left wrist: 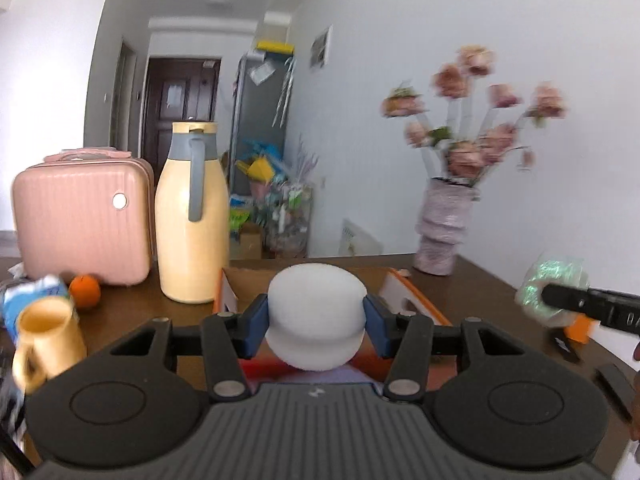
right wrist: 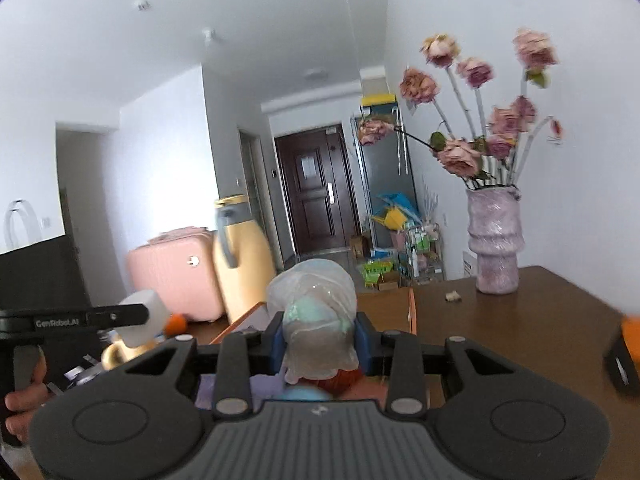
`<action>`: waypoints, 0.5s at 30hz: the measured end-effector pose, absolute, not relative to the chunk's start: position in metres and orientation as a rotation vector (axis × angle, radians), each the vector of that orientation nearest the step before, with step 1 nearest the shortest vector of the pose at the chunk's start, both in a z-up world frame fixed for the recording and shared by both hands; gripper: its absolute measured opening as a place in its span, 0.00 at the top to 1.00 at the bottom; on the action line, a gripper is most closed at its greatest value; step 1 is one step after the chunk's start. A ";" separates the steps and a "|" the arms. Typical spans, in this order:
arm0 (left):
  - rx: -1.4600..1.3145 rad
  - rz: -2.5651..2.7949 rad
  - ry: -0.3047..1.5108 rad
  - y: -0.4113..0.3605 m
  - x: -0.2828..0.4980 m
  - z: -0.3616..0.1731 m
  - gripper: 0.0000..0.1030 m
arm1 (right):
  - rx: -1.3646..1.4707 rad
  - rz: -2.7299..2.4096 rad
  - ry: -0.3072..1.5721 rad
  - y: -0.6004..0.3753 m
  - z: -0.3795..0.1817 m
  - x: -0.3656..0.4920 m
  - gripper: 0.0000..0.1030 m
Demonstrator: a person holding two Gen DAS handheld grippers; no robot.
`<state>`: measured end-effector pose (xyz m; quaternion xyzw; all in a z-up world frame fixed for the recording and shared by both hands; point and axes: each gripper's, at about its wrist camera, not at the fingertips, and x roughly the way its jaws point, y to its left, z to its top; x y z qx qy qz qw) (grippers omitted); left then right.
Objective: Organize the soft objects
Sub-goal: 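Carry both items over the cardboard box and open both grippers to drop them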
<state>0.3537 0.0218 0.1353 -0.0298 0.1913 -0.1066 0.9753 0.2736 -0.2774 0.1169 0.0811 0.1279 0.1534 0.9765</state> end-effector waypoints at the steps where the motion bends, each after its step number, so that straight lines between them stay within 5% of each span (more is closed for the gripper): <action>1: -0.049 -0.199 0.411 0.022 0.384 0.138 0.50 | 0.175 0.295 0.286 -0.278 0.127 0.307 0.67; 8: -0.023 -0.128 0.671 0.017 0.577 0.085 0.50 | 0.073 0.196 0.652 -0.244 0.106 0.548 0.67; 15: 0.064 -0.085 0.781 0.011 0.643 0.018 0.47 | -0.152 0.077 0.850 -0.200 0.030 0.663 0.65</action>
